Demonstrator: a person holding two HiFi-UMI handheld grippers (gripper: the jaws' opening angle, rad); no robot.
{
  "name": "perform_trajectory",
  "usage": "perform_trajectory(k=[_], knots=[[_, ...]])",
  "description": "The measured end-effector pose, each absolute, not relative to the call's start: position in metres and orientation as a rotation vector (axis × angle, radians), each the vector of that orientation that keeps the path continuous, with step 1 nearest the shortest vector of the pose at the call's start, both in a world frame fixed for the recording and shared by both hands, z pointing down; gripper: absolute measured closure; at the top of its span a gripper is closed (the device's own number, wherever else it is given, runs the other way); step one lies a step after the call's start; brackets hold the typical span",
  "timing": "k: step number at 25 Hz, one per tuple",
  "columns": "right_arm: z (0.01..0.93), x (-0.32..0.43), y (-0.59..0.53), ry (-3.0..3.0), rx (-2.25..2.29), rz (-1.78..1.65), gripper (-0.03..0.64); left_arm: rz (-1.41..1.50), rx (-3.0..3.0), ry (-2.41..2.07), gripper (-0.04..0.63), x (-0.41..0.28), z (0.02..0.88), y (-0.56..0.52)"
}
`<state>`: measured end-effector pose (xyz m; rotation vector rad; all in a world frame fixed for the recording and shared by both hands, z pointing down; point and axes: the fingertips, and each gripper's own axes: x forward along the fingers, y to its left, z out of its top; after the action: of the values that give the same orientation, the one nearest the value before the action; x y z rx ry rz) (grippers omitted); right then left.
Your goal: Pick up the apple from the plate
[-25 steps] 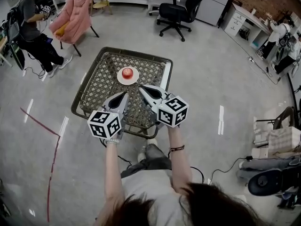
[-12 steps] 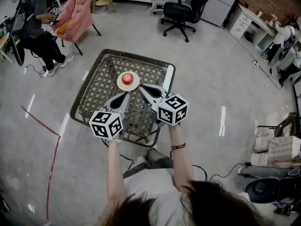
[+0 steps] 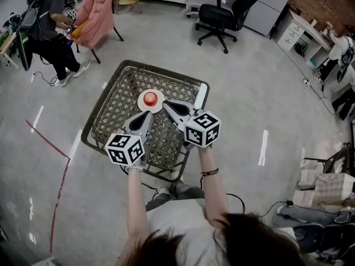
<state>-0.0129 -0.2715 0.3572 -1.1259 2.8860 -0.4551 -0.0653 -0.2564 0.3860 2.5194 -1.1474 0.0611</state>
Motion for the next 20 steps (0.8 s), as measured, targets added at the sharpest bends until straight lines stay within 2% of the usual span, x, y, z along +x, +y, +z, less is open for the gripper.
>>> perform_trajectory(k=[20], knots=[[0.393, -0.018, -0.325, 2.905, -1.084, -0.573, 0.607, 0.106, 2.493, -1.233, 0.584, -0.077, 0.413, -0.3]])
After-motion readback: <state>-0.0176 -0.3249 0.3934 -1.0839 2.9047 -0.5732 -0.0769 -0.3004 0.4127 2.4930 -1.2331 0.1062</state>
